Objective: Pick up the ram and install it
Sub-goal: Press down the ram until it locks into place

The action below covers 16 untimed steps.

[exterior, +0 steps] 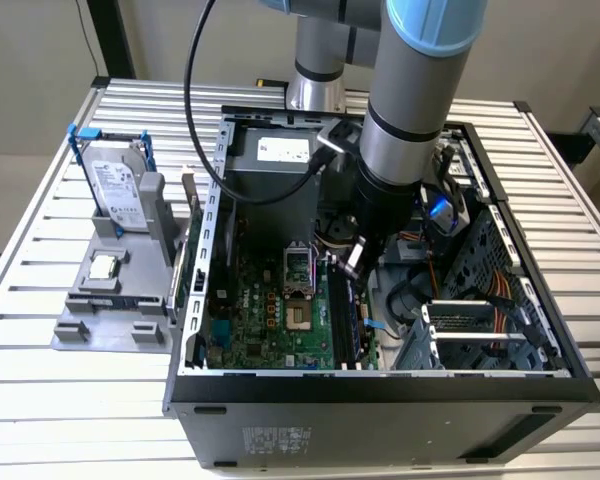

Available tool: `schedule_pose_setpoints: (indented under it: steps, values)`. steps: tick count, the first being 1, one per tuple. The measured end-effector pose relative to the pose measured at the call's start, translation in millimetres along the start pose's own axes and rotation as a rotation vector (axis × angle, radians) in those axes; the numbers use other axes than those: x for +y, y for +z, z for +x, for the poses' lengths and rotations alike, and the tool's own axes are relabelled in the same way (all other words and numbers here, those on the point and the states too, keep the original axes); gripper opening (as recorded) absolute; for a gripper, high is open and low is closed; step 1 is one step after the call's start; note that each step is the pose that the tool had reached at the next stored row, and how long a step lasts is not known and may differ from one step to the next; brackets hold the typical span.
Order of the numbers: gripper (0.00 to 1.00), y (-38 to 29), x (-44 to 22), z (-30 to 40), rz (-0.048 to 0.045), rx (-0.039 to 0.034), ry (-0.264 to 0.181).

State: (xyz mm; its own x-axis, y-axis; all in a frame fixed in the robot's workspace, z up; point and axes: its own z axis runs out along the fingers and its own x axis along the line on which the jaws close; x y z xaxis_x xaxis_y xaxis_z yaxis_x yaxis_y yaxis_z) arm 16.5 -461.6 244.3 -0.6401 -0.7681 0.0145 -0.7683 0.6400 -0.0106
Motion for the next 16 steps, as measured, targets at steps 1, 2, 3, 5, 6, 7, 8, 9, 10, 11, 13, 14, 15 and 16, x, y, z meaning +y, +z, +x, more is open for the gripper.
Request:
schedule_pose_setpoints:
  steps: [1,2,3,5,6,7,8,9,10,11,13,14,15,16]
  values:
    - [0.00,0.0,0.0,0.0,0.0001,-0.0001,-0.007]
    - [0.00,0.0,0.0,0.0,0.0002,-0.0002,-0.014]
    - [0.00,0.0,0.0,0.0,0.0002,-0.0004,-0.021]
    - [0.00,0.0,0.0,-0.1,-0.0005,-0.0019,-0.036]
    - [0.00,-0.1,0.0,0.0,-0.0013,-0.0028,-0.044]
    - [0.00,-0.1,0.0,0.0,-0.0023,-0.0042,-0.052]
    - [0.00,-0.1,0.0,0.0,-0.0034,-0.0058,-0.060]
    - [0.00,0.0,0.1,0.0,-0.0044,-0.0074,-0.067]
    - [0.00,0.1,0.0,-0.1,-0.0048,-0.0082,-0.075]
    - [0.00,0.1,0.0,-0.1,-0.0050,-0.0086,-0.083]
    - [0.00,0.0,0.0,0.0,-0.0053,-0.0092,-0.098]
    - [0.00,0.0,0.0,0.0,-0.0056,-0.0098,-0.106]
    - [0.00,0.0,0.0,0.0,-0.0058,-0.0103,-0.113]
    - [0.00,0.0,0.0,0.0,-0.0061,-0.0107,-0.121]
